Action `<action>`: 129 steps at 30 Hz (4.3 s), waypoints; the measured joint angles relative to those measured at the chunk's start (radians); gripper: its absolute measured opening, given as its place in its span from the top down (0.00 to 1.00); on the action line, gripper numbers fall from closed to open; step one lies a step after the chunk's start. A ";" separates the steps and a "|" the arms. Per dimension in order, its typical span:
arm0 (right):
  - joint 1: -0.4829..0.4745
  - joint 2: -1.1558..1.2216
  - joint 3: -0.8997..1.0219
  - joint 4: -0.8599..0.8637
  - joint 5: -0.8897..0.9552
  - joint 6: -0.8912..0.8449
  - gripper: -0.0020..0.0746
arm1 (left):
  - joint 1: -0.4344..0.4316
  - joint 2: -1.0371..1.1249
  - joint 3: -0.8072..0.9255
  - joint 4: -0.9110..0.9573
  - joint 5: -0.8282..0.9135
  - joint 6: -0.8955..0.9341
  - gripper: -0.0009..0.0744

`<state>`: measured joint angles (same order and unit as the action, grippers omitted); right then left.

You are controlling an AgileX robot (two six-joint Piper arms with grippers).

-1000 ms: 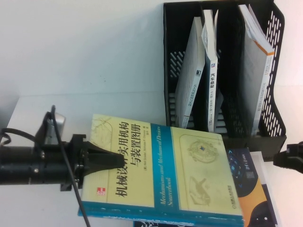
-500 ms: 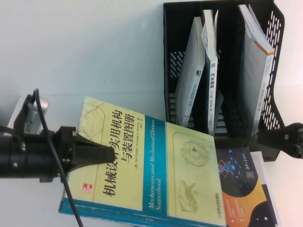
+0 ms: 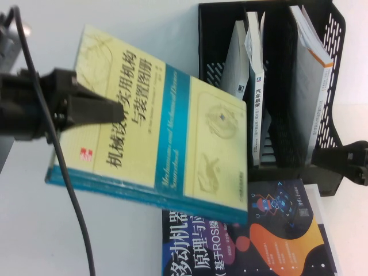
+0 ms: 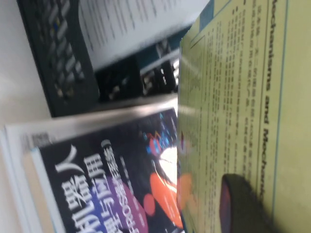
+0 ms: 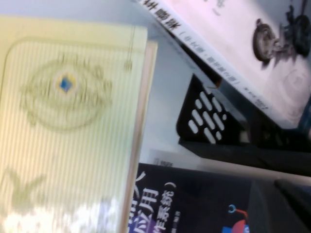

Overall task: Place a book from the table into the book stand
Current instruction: Place the book on the book shelf

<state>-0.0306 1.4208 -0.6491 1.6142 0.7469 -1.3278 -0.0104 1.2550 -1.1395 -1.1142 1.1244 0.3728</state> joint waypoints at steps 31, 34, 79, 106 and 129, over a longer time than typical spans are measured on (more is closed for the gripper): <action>0.000 0.000 0.000 -0.002 0.051 -0.002 0.97 | 0.000 0.208 -0.754 0.147 -0.017 -0.341 0.73; 0.000 0.000 0.000 -0.001 0.051 -0.002 0.97 | 0.000 0.270 -0.764 0.149 -0.021 -0.354 0.73; 0.000 0.000 0.002 0.001 0.095 -0.002 0.97 | -0.352 0.535 -0.788 0.666 -0.207 -0.626 0.73; 0.000 -0.057 -0.159 -0.231 0.096 0.228 0.97 | -0.426 0.539 -0.823 0.936 -0.185 -0.778 0.73; 0.000 -0.511 -0.580 -1.217 0.160 0.927 0.97 | -0.492 0.652 -0.823 0.954 -0.340 -0.676 0.73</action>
<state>-0.0306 0.9102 -1.2292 0.3973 0.9071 -0.4006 -0.5025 1.9072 -1.9627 -0.1603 0.7845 -0.3027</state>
